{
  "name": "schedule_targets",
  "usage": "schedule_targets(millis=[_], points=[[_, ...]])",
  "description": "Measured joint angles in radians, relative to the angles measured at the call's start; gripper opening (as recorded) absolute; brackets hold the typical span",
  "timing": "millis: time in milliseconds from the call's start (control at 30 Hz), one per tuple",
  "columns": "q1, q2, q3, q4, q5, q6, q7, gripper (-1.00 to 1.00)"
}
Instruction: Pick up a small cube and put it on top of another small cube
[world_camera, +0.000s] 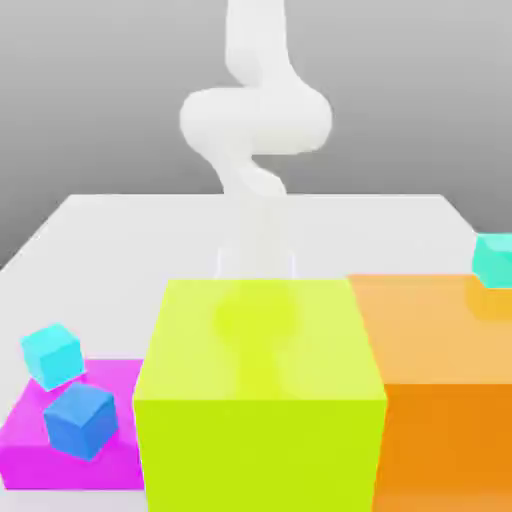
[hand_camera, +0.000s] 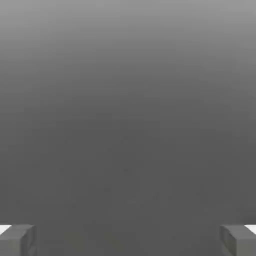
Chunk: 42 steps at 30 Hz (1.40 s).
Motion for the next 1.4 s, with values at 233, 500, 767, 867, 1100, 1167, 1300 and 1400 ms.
schedule_targets(millis=[233, 500, 767, 867, 1100, 1167, 1300, 1400], points=[[0.161, 0.120, 0.227, -0.016, 0.066, 0.074, 0.069, 0.00], [0.324, 0.348, 0.466, -0.154, 0.175, 0.197, 0.173, 0.00], [0.366, 0.613, 0.631, -0.377, 0.192, 0.342, 0.353, 0.00], [0.310, 0.682, 0.605, -0.469, 0.165, 0.389, 0.428, 0.00], [0.144, 0.764, 0.530, -0.627, 0.057, 0.526, 0.682, 0.00], [0.118, 0.763, 0.526, -0.639, 0.046, 0.571, 0.750, 0.00], [0.228, 0.887, 0.327, -0.613, -0.271, 0.673, 0.996, 0.00], [0.421, 0.993, 0.095, -0.584, -0.435, 0.753, 1.122, 0.00]])
